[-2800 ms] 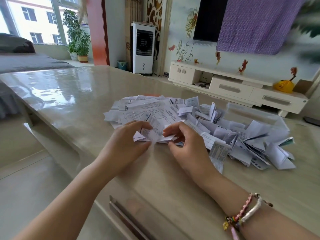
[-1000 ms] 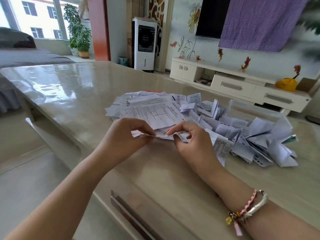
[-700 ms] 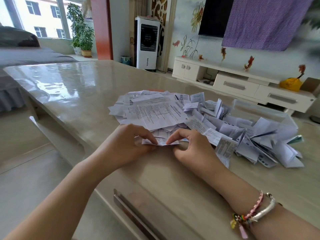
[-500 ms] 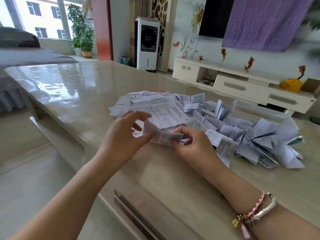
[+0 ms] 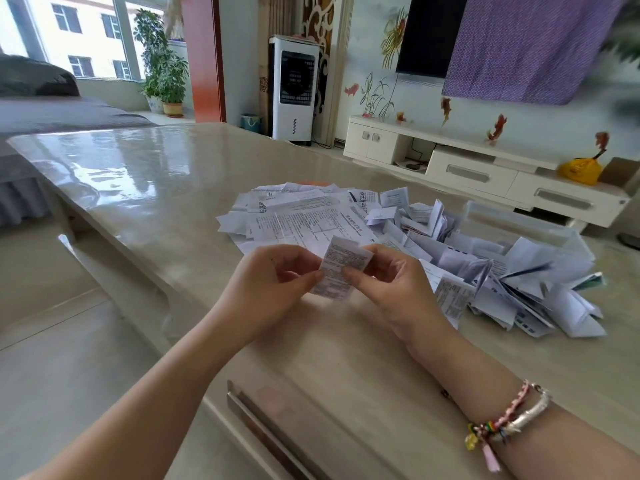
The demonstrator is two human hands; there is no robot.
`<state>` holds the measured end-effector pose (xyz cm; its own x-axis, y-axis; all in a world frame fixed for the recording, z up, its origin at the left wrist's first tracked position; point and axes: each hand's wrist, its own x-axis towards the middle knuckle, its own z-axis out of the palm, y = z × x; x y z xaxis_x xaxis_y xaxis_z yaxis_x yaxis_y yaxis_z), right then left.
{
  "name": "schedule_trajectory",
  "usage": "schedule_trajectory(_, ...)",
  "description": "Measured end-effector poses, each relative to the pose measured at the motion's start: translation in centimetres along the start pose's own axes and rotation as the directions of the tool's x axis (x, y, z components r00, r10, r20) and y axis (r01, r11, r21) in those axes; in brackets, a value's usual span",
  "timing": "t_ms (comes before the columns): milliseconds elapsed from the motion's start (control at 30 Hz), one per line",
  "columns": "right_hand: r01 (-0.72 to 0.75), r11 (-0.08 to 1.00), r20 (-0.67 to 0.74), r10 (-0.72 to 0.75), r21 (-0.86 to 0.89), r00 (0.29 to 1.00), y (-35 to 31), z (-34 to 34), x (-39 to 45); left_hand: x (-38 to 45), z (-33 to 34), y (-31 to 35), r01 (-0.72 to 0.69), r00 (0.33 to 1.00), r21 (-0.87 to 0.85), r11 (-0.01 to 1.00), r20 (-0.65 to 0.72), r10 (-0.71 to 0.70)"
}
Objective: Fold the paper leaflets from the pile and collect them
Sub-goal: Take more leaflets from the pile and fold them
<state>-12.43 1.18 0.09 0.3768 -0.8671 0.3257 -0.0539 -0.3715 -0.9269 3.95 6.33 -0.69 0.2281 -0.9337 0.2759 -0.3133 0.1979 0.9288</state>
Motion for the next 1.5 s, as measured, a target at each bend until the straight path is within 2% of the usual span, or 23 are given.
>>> schedule_trajectory(67,-0.017,0.997,-0.048,0.013,-0.08,0.999,0.0,0.0,0.0,0.1,-0.2,0.0,0.031,0.999,-0.05,0.998,-0.006,-0.031)
schedule_trajectory(167,0.031,0.979,-0.101,-0.052,-0.201,0.994,-0.2,-0.4,0.2,0.4,-0.6,0.0,0.065,0.998,-0.063,0.996,0.014,-0.064)
schedule_trajectory(267,0.033,0.983,-0.037,-0.041,-0.182,0.998,-1.0,-1.0,0.5,0.8,-0.7,0.1,0.099,0.993,-0.071,0.993,0.068,-0.094)
schedule_trajectory(400,-0.078,0.942,0.059,0.103,-0.327,0.993,-1.2,-1.8,1.0,1.5,-0.7,0.4,0.103,0.994,-0.063,0.993,0.046,-0.1)
schedule_trajectory(567,-0.192,0.963,0.119,0.217,-0.187,0.969,-1.3,-2.5,1.3,2.4,-0.5,1.2,0.089,0.994,-0.062,0.994,0.062,-0.085)
schedule_trajectory(933,-0.284,0.955,0.228,0.297,-0.09,0.927,-1.4,-3.0,1.8,3.6,-1.3,1.3,0.024,0.997,-0.068,0.997,0.081,-0.019)
schedule_trajectory(1000,-0.293,0.956,0.224,0.289,-0.015,0.931,-1.7,-2.9,1.8,3.9,-1.4,0.7,-0.006,1.0,0.034,0.999,0.019,0.006)
schedule_trajectory(1067,-0.286,0.954,0.139,0.273,0.089,0.952,-1.7,-2.9,2.0,4.3,-1.8,-0.4,-0.071,0.994,0.288,0.955,-0.063,0.093)
schedule_trajectory(1133,-0.268,0.921,0.022,0.273,0.284,0.962,-1.6,-3.0,2.5,4.5,-2.0,-1.4,-0.094,0.988,0.548,0.831,-0.048,0.144)
schedule_trajectory(1200,-0.23,0.816,-0.029,0.289,0.531,0.957,-1.6,-3.3,2.9,4.5,-2.2,-2.3,-0.055,0.998,0.686,0.725,0.009,0.066)
schedule_trajectory(1233,-0.225,0.756,-0.019,0.3,0.614,0.954,-1.6,-3.4,2.9,4.5,-2.3,-2.6,-0.028,1.0,0.72,0.694,0.026,0.013)
schedule_trajectory(1300,-0.261,0.693,0.03,0.326,0.672,0.945,-1.6,-3.4,2.8,4.3,-2.2,-3.0,0.004,0.999,0.749,0.662,0.03,-0.04)
schedule_trajectory(1500,-0.353,0.708,0.113,0.364,0.612,0.925,-1.4,-2.3,2.4,3.1,-2.2,-1.3,-0.003,0.996,0.773,0.635,-0.053,0.068)
